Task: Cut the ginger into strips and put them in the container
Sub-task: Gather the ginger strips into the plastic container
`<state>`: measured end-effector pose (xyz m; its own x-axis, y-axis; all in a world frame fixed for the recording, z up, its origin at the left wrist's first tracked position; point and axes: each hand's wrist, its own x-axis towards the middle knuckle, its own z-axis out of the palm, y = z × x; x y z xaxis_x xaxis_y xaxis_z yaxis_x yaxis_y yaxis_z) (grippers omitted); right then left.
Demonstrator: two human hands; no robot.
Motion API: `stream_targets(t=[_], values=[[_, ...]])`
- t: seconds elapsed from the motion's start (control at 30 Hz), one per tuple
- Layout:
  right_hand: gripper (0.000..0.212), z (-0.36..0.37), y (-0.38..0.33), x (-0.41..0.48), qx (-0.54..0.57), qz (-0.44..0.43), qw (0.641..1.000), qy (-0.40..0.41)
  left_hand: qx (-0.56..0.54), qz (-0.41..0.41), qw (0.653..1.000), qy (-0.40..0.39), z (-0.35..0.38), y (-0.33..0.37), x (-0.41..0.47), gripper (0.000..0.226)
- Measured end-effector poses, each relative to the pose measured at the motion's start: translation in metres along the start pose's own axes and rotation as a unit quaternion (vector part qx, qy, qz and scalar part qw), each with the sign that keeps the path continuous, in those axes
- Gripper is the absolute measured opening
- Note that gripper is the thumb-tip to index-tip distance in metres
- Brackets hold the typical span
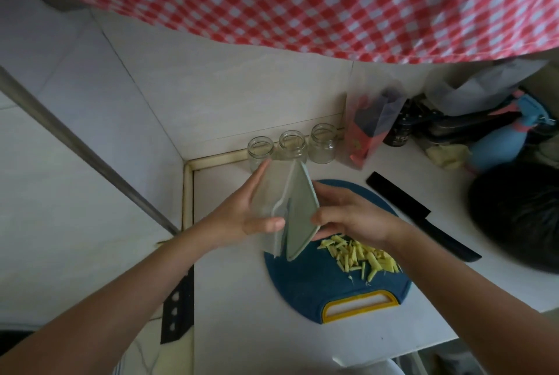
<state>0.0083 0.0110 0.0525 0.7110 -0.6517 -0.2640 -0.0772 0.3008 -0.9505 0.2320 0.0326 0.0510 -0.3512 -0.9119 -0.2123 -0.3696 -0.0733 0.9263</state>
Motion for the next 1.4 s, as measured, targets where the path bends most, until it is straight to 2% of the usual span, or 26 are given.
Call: stream_targets(t=[0.07,0.1,0.17,0.2,0.23,0.27,0.37,0.47,0.53,0.57,0.63,0.7,0.77,0.8,0.87,0.93,1.03,1.13,1.2,1.27,1.33,1.4], values=[[0.055,0.002,0.002,0.002,-0.015,0.023,0.999,0.029,-0.071,-0.06,0.995,0.03,-0.009,-0.008,-0.005,0.098],[0.055,0.003,0.003,0.004,-0.029,0.031,0.998,0.056,-0.167,-0.09,0.979,0.071,-0.013,-0.015,-0.007,0.093],[0.055,0.008,0.007,0.012,-0.057,0.04,0.993,0.099,-0.374,-0.112,0.91,0.142,-0.019,-0.031,-0.012,0.09],[0.051,0.013,0.008,0.016,-0.072,0.043,0.991,0.102,-0.434,-0.108,0.882,0.152,-0.02,-0.04,-0.015,0.09],[0.044,0.02,0.011,0.02,-0.101,0.047,0.99,0.092,-0.467,-0.112,0.865,0.148,-0.018,-0.048,-0.018,0.092],[0.041,0.027,0.014,0.024,-0.143,0.05,0.986,0.072,-0.471,-0.125,0.863,0.135,-0.014,-0.052,-0.021,0.096],[0.057,0.048,0.026,0.035,-0.268,0.051,0.962,0.017,-0.37,-0.187,0.896,0.159,0.005,-0.061,-0.025,0.088],[0.053,0.058,0.029,0.044,-0.295,0.048,0.954,-0.012,-0.333,-0.22,0.886,0.238,0.01,-0.074,-0.028,0.066],[0.037,0.055,0.024,0.047,-0.269,0.054,0.961,0.025,-0.327,-0.227,0.874,0.278,0.007,-0.081,-0.036,0.053],[0.031,0.05,0.023,0.052,-0.261,0.053,0.961,0.074,-0.327,-0.228,0.869,0.292,0.005,-0.086,-0.041,0.05],[0.028,0.032,0.024,0.063,-0.176,0.065,0.964,0.191,-0.311,-0.221,0.866,0.323,0.005,-0.094,-0.053,0.05],[0.033,0.014,0.028,0.08,0.002,0.106,0.957,0.27,-0.307,-0.213,0.86,0.346,0.007,-0.098,-0.064,0.046],[0.037,0.006,0.034,0.096,0.141,0.147,0.934,0.294,-0.331,-0.211,0.851,0.35,0.012,-0.103,-0.075,0.051],[0.038,0.006,0.038,0.104,0.183,0.164,0.921,0.301,-0.344,-0.213,0.846,0.348,0.015,-0.105,-0.078,0.06],[0.039,0.008,0.046,0.12,0.204,0.191,0.912,0.299,-0.359,-0.208,0.839,0.353,0.021,-0.106,-0.081,0.067],[0.036,0.011,0.054,0.138,0.159,0.211,0.917,0.298,-0.362,-0.204,0.836,0.358,0.027,-0.106,-0.084,0.055],[0.033,0.013,0.065,0.159,0.048,0.247,0.92,0.3,-0.367,-0.215,0.832,0.355,0.036,-0.115,-0.086,0.059],[0.035,0.016,0.072,0.169,-0.09,0.234,0.928,0.275,-0.309,-0.269,0.839,0.357,0.044,-0.125,-0.08,0.031],[0.034,0.016,0.071,0.168,-0.151,0.222,0.927,0.261,-0.278,-0.316,0.833,0.36,0.048,-0.135,-0.077,0.037],[0.031,0.007,0.06,0.161,-0.205,0.201,0.915,0.283,-0.23,-0.346,0.839,0.353,0.049,-0.141,-0.075,0.046],[0.03,-0.007,0.057,0.141,-0.361,0.178,0.874,0.271,-0.178,-0.371,0.85,0.329,0.049,-0.139,-0.071,0.048],[0.026,-0.033,0.057,0.116,-0.346,0.16,0.871,0.309,-0.133,-0.385,0.858,0.312,0.047,-0.131,-0.066,0.037]])
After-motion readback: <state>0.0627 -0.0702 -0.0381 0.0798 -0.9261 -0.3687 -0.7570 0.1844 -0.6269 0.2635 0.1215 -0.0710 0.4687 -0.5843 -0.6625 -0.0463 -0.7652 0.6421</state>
